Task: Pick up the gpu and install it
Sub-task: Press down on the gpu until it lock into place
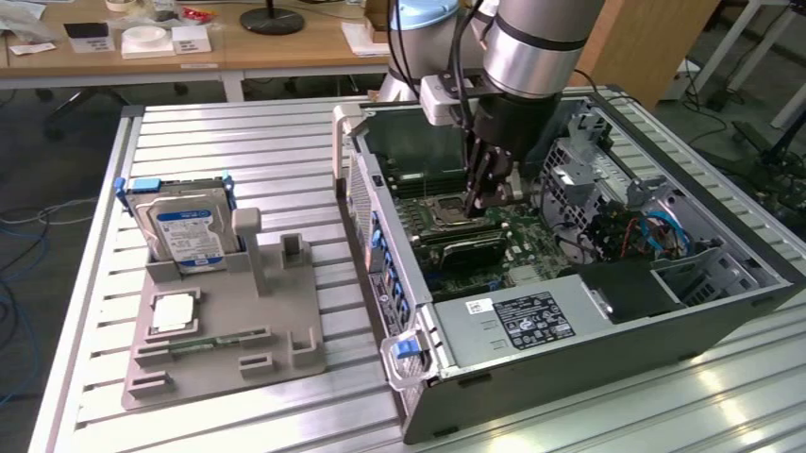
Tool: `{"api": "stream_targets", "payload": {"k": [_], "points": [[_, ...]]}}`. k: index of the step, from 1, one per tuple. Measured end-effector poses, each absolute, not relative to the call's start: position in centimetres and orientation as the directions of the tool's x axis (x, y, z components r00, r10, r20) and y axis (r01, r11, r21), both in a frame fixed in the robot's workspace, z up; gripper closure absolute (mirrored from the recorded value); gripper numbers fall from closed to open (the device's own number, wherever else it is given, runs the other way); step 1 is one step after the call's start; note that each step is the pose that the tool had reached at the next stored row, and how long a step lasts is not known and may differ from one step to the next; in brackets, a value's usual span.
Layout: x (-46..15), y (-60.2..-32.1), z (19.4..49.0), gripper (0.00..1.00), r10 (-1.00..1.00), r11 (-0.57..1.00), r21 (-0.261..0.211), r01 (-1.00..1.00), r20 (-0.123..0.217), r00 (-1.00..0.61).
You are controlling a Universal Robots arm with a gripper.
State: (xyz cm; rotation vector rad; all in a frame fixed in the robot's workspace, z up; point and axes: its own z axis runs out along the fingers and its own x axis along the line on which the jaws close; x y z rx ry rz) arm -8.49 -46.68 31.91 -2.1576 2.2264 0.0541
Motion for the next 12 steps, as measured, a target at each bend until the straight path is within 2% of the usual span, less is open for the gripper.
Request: {"api": "stream_targets", "payload": {"k": [12], "points": [[-8.49,-46.68,31.6,0.89,-0.998,0.031,-0.003,-0.999,-0.054,-0.031]]}}
